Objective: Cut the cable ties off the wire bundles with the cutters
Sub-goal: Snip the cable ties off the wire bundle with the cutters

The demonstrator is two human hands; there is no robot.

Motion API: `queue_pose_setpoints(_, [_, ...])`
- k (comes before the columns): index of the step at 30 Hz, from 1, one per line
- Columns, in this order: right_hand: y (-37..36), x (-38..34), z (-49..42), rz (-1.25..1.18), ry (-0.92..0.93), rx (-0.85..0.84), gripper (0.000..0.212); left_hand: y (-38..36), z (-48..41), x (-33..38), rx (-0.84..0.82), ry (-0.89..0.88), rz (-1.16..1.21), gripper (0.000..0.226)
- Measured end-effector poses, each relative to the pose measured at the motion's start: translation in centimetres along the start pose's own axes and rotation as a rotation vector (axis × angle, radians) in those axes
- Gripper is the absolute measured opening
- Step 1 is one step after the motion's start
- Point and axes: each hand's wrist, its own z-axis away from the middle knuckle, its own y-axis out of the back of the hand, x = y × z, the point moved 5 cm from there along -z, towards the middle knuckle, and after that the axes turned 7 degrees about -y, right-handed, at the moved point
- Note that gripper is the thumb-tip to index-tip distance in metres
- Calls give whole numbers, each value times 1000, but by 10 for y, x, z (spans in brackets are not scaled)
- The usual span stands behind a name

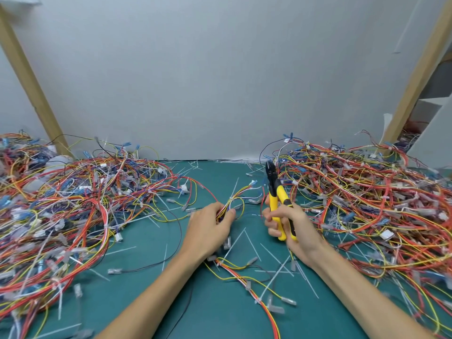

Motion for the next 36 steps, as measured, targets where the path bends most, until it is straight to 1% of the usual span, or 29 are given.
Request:
queue_pose_setpoints(3, [-3,1,1,121,6,4,25,3,1,2,27,-28,10,31])
queue_pose_setpoints(5, [-2,2,2,235,28,65,27,5,1,2,59,-49,13,30])
queue_pose_setpoints(6, [-1,0,4,349,84,135,29,5,1,2,74,-57,19,29])
queue_pose_setpoints(7, [1,-3,6,525,185,228,28,6,0,2,90,-66,24,29])
queue_pose_setpoints(9, [2,-10,16,992,405,446,27,8,0,0,122,-72,7,27])
queue_pose_setpoints(10, [1,-13,21,1193,457,534,29,9,0,0,138,-71,-4,27])
queue_pose_setpoints(11, [0,-15,24,1323,466,580,32,9,0,-1,153,-68,-9,27])
queue_pose_setpoints(13, [2,-14,24,1448,436,603,40,10,0,-5,181,-56,-5,27])
queue_pose_setpoints(17, [4,-10,17,1593,382,595,56,10,0,-7,202,-44,1,28])
queue_pose_setpoints(19, [6,-8,15,1594,371,595,58,10,0,-7,197,-46,-3,26])
queue_pose_setpoints(22, [6,-9,15,1605,394,621,59,9,0,-5,181,-70,-8,24])
queue_pose_setpoints(24, [5,-8,14,1642,394,617,60,9,1,0,168,-101,-21,23])
queue_pose_setpoints(30, [4,-6,13,1653,381,587,61,5,5,10,115,-193,-57,25])
queue_pose_setpoints(36, [2,-6,15,1644,372,564,55,5,7,13,109,-222,-108,27])
